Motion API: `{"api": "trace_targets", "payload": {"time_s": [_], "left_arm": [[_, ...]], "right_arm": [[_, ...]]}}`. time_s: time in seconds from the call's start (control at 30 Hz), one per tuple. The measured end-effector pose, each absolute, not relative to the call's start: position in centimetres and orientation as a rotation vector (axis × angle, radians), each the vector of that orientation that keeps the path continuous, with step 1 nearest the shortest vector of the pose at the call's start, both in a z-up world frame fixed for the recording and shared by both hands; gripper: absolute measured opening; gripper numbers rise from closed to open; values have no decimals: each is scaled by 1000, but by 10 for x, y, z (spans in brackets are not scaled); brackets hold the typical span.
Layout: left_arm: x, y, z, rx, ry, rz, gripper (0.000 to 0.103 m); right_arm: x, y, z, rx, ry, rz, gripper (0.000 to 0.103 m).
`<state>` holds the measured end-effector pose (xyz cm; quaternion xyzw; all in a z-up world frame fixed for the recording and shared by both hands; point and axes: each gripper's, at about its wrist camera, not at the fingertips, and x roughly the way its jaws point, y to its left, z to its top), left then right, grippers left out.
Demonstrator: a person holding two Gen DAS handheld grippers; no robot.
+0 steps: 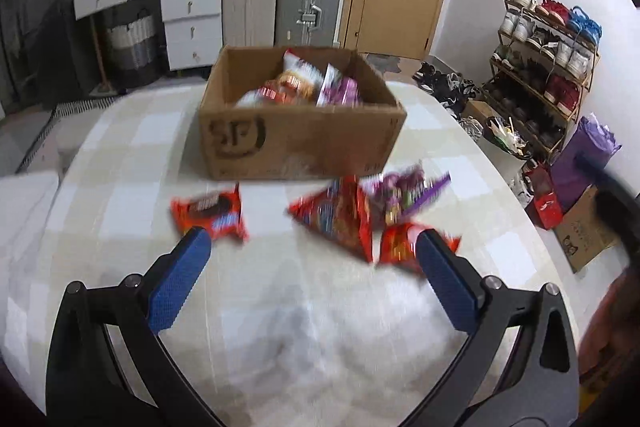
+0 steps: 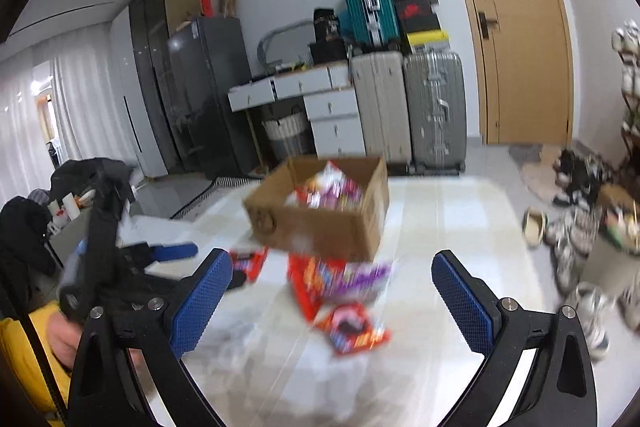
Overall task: Organize snacks
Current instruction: 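Move both open grippers toward the remaining red snack packets, then grasp the red chip bag with the left gripper while the right grasps the red Oreo packet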
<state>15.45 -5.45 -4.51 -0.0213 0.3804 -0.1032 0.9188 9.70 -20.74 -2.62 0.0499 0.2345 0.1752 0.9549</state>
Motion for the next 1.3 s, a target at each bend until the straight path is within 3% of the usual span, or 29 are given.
{"api": "trace_targets", "payload": {"time_s": [0.17, 0.43, 0.73, 0.77, 1.03, 1.1, 1.3], "left_arm": [[195, -72, -45, -26, 794, -213, 102], [233, -84, -106, -63, 903, -227, 101], [264, -83, -140, -108, 932, -252, 100], [266, -83, -142, -111, 933, -256, 100], [282, -101, -150, -83, 926, -289, 100], [284, -105, -150, -68, 926, -279, 100], [283, -109, -145, -47, 928, -271, 100]], "right_arm": [[128, -214, -18, 102, 483, 415, 102], [161, -210, -104, 133, 673, 494, 100], [183, -196, -164, 55, 845, 499, 81], [186, -194, -169, 47, 870, 500, 72], [189, -179, -178, -28, 910, 487, 56], [186, -172, -179, -69, 907, 479, 46], [172, -171, -177, -84, 900, 464, 46]]}}
